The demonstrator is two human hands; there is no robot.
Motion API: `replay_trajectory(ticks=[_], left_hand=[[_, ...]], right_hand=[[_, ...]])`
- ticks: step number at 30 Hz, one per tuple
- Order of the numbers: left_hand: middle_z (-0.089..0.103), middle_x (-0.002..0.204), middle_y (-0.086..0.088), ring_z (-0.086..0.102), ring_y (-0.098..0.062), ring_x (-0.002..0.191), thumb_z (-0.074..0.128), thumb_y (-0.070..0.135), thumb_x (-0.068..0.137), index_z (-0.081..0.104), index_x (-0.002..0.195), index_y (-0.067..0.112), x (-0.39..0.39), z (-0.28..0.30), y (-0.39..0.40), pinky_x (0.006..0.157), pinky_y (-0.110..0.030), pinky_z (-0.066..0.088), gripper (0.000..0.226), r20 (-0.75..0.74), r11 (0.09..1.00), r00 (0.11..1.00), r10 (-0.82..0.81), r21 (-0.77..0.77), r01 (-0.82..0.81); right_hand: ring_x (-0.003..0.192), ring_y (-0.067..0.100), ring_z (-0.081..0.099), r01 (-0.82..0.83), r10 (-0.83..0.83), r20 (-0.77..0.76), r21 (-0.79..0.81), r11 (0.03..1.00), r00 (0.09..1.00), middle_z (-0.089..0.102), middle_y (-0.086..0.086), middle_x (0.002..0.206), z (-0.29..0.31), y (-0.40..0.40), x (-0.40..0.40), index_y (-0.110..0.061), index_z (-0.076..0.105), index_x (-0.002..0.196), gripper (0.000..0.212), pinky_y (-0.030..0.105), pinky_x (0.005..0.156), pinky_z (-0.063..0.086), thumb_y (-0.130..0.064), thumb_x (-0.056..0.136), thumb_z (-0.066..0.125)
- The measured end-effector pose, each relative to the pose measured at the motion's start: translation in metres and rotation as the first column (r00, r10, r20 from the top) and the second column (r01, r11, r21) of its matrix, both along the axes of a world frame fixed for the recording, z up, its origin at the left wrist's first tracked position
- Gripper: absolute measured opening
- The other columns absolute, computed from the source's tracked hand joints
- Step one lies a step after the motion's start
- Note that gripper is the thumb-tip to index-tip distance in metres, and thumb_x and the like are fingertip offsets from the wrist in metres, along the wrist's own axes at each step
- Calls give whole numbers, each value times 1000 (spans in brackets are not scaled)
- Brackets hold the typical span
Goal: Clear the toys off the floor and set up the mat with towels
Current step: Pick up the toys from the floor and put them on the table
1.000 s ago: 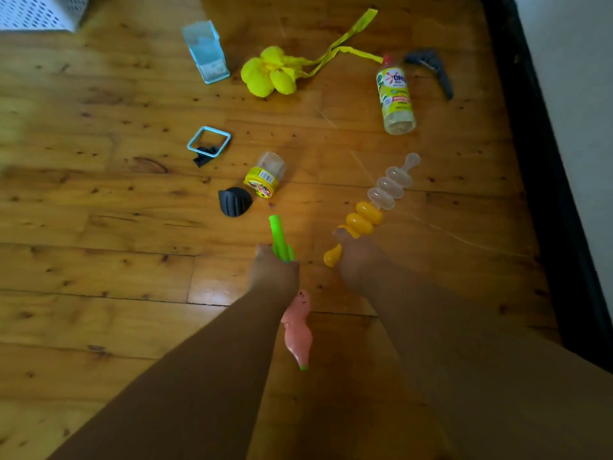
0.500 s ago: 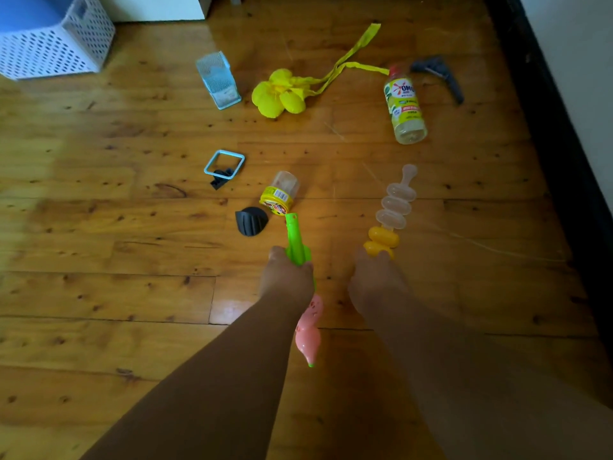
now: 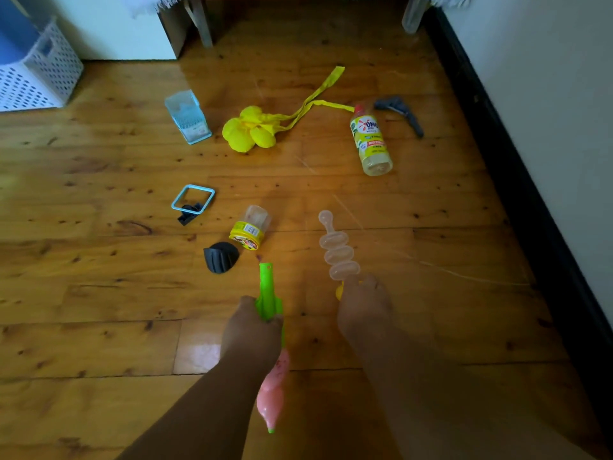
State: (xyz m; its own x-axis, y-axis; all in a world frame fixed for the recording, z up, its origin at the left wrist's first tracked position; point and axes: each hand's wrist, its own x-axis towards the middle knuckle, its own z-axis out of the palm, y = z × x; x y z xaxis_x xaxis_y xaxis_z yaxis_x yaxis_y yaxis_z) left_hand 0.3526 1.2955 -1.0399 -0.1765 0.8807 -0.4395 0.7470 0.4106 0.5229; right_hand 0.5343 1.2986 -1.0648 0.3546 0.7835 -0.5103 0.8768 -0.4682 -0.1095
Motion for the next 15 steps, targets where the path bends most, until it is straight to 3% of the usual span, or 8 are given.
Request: replay_trajectory(ticks=[4,7,11,15], left_hand=[[55,75,3,54,-13,66,66,29,86,45,95,21,2,2,2,49,-28,35,24,7,1000,1000,-1,-7,1],[55,73,4,53,-10,63,66,28,87,44,94,22,5,7,4,47,-26,33,24,22,1000,1000,-3,-6,3],[52,74,5,51,-10,63,65,28,88,42,94,22,11,19,9,48,-27,33,25,28,1000,999,-23,12,23],[52,76,5,52,-10,65,64,26,89,41,97,21,17,38,22,49,-27,35,24,72,999,997,-24,48,20]], right_hand=[[120,30,42,110,-113,-102,-35,993,988,39,14,129,-3,-2,-2,-21,27,135,76,37,94,42,-29,76,74],[117,28,45,105,-107,-90,-17,994,990,41,10,128,-2,-3,-2,-23,24,136,80,37,89,44,-28,75,75],[90,20,50,203,-164,-332,86,975,929,42,1,110,4,-1,0,-23,34,129,60,32,71,42,-9,80,64],[96,23,59,137,-26,-464,208,968,886,56,2,110,27,4,2,-23,49,119,39,34,74,49,-7,84,51]])
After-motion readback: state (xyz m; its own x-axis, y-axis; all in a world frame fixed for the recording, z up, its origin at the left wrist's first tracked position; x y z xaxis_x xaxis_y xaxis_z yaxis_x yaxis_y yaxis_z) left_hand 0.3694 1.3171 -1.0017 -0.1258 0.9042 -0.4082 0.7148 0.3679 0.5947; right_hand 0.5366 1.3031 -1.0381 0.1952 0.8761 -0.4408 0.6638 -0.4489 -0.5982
